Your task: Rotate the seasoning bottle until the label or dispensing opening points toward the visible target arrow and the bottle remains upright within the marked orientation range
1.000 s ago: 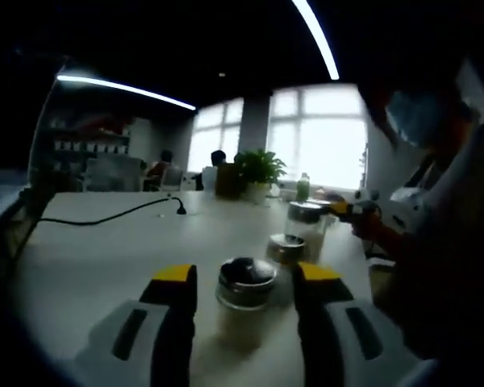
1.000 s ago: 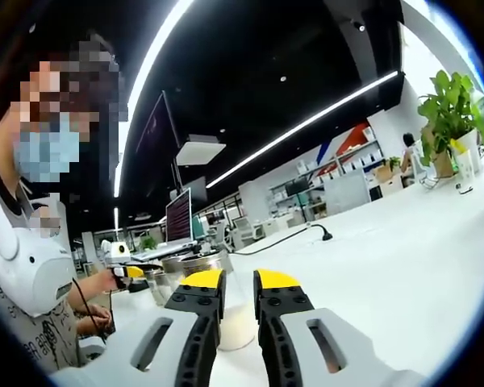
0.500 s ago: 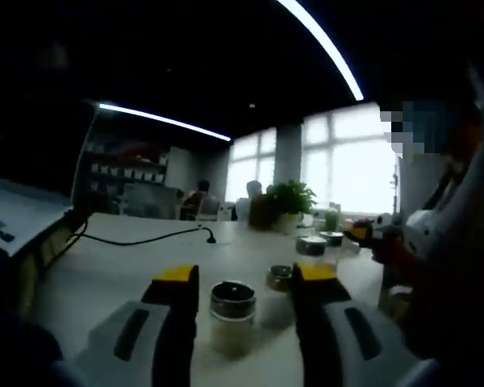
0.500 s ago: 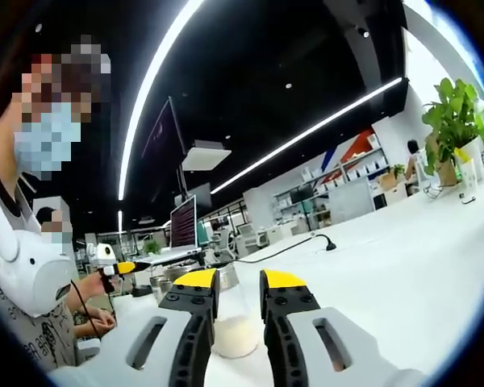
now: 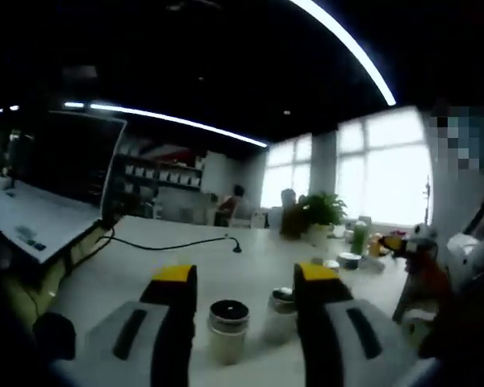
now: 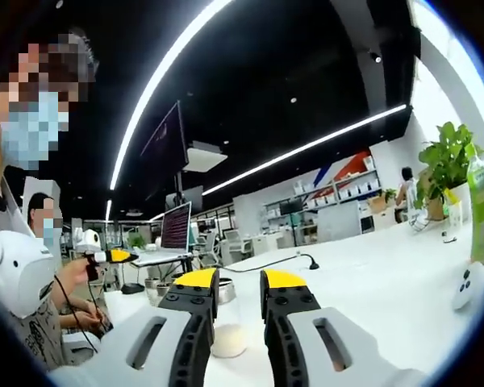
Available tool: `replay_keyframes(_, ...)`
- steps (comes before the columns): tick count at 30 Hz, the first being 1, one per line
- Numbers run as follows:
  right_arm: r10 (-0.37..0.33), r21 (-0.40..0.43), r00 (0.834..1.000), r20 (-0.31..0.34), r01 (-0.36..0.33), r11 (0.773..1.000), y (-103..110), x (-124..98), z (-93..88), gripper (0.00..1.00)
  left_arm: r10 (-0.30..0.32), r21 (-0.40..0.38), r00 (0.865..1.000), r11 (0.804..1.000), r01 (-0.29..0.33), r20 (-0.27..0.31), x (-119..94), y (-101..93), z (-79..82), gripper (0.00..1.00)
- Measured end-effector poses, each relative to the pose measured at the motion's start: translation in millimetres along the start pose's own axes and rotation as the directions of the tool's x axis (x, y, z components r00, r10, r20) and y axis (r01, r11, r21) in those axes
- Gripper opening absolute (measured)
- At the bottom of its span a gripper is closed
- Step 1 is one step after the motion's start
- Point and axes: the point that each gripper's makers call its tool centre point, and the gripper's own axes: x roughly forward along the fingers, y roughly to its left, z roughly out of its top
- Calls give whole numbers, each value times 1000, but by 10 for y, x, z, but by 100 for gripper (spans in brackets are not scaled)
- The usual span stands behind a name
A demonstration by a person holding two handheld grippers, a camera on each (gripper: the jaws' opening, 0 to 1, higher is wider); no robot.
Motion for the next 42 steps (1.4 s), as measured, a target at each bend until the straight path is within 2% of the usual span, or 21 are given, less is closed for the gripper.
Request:
replay_keyframes(1,-4,3,1000,9,4,1000,3,-11,30,20,-4,-3,1000,1000,4,15,-23,-17,57,52)
replay_keyframes(3,-59,27,998,31,58,998,-73,-41,104,22,-9,-2,1000,1000,9,16,-59,-48,103,52)
replay_keyframes(8,-85,22,996,-24,86,996,-108,-31,63,29,20,9,999,1000,-20,30,-200,-62,192,51)
replay_keyframes(11,-70,22,996,-58,72,997,-71,-13,27,33,8,-3,999,1000,-8,-32,-219,-84,137,50)
replay_keyframes(13,-60,9,997,-53,60,998,-13,-14,68,37,31,62,996,998,-26,-83,-252,-72,103,50)
replay_keyframes(16,-73,1,997,-14,73,997,-47,-14,184,42,54,139,994,989,-41,-95,-257,-101,108,49)
replay_keyframes(19,-94,24,996,2,94,995,-107,-15,230,42,56,123,996,991,-47,-71,-194,-121,159,48)
replay_keyframes(23,-103,26,994,21,103,994,-86,-7,301,49,70,113,996,992,-63,-60,-117,-136,147,50)
replay_keyframes(28,-108,28,994,16,107,994,-91,1,293,55,58,97,997,994,-53,-58,-154,-172,157,49)
replay_keyframes(31,-116,28,993,12,116,993,-101,-11,271,58,90,86,992,993,-83,-83,-191,-97,103,51)
replay_keyframes(33,-107,24,994,8,107,994,-62,-38,242,60,97,93,993,992,-90,-72,-224,-97,72,50)
replay_keyframes(34,-104,10,995,3,104,995,-68,-43,224,60,70,74,996,995,-66,-63,-234,-131,46,50)
replay_keyframes(37,-117,9,993,-24,118,993,-158,-25,158,62,16,-38,1000,999,-17,-12,-244,-174,51,49)
replay_keyframes(39,-106,29,994,-5,106,994,-133,-13,191,64,-14,-71,999,997,17,36,-252,-212,132,49)
replay_keyframes(40,-94,28,996,6,94,995,-102,-9,215,64,-30,-79,998,996,34,57,-264,-243,179,49)
replay_keyframes(42,-81,24,997,17,80,996,-48,-2,246,65,-31,-51,998,998,33,53,-295,-278,209,49)
